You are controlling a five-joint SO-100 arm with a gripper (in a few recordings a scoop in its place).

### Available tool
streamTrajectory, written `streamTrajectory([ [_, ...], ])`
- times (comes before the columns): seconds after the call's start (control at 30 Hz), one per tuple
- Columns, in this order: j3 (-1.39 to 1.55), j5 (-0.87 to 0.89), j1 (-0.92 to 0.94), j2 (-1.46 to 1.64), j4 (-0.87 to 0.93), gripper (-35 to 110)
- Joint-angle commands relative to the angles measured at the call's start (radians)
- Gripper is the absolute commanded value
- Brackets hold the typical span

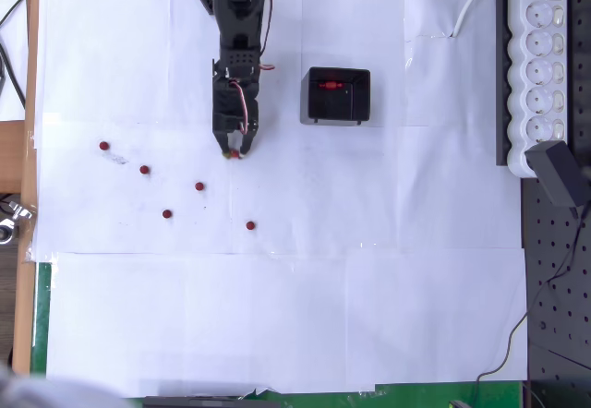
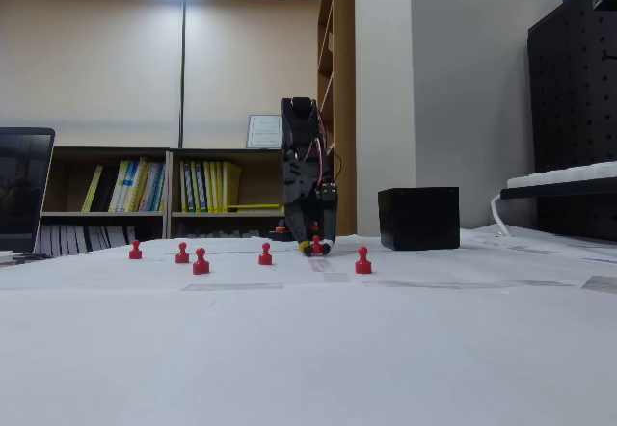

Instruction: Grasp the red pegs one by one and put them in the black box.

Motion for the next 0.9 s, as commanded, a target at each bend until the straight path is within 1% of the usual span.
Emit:
streamTrajectory([
  [0.0, 0.282, -0.184, -0.109, -0.169, 0.531, 0],
  [0.1, 0.548, -0.322, -0.215, -0.166, 0.807, 0],
  [0.2, 0.807, -0.443, -0.336, -0.143, 1.014, 0],
  [0.27, 0.936, -0.509, -0.426, -0.133, 1.104, 0],
  [0.37, 1.042, -0.586, -0.565, -0.097, 1.183, 0],
  [0.47, 1.046, -0.652, -0.649, -0.035, 1.163, 0],
  [0.57, 0.979, -0.684, -0.67, 0.005, 1.078, 0],
  [0.73, 0.864, -0.681, -0.661, 0.095, 0.933, 0],
  [0.87, 0.741, -0.626, -0.647, 0.137, 0.75, 0],
])
